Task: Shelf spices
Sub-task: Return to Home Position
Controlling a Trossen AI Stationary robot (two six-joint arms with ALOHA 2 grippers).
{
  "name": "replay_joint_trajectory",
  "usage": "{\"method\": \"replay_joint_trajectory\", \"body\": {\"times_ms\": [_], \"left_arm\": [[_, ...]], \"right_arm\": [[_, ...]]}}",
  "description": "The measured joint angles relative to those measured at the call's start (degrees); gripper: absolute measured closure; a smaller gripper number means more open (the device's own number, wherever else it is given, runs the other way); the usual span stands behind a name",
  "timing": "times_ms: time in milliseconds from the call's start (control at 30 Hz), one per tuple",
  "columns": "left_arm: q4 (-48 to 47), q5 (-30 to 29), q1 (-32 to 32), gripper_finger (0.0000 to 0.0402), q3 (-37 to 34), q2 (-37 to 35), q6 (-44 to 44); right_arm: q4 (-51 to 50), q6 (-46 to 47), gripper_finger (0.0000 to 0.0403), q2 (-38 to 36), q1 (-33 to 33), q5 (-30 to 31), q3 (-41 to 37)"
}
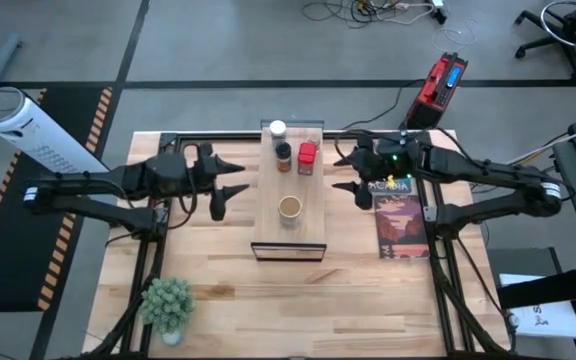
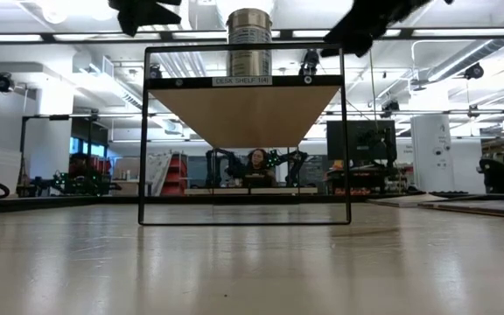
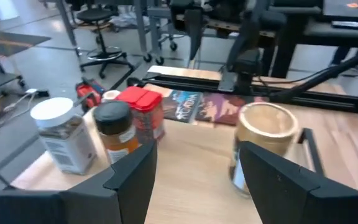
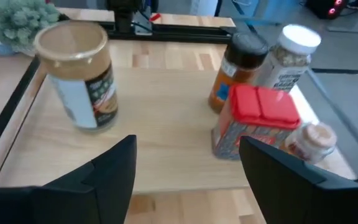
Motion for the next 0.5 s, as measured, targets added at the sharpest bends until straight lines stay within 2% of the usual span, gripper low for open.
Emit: {"method": "replay_joint_trajectory", "body": {"times_ms": [233, 500], "left_arm": [[2.3, 0.0, -4.7, 0.0182, -4.3, -1.4, -1.7], [23.0, 0.7, -8.8, 0.0182, -17.2, -5.4, -5.0]], "right_arm": [[7.2, 4.9, 0.0172, -9.7, 0.3, -2.0, -9.5], [10.9, 9.4, 0.0185, -18.7, 3.8, -2.8, -20.4]]}}
